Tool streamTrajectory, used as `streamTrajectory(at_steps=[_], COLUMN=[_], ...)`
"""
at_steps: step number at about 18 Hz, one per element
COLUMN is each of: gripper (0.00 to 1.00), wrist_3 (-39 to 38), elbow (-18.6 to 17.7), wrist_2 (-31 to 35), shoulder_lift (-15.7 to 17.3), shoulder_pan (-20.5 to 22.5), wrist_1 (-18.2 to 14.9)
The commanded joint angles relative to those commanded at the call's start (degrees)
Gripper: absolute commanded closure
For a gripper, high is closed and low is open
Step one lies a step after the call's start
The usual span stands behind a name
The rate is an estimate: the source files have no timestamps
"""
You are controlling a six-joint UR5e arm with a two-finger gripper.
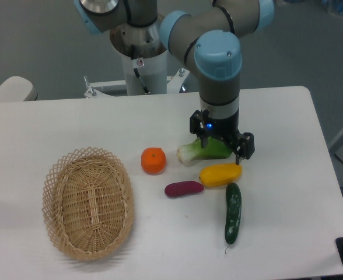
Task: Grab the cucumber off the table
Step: 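Move the gripper from the bok choy down over the green cucumber, then lower the open gripper around the cucumber and close on it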
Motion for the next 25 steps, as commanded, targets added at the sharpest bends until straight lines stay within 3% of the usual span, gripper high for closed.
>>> streamTrajectory(at_steps=[8, 11, 17, 25], gripper=[0.0, 0.0, 0.0, 0.0], wrist_3=[-16.4, -17.2, -17.1, -12.2], elbow=[3.1, 6.0, 12.6, 14.3], wrist_2=[0.0, -0.4, 0.2, 0.3], shoulder_lift=[-6.2, -8.9, -17.5, -22.0], shoulder_pan=[-2.1, -2.8, -1.9, -0.1], wrist_1=[1.4, 1.8, 2.6, 4.4])
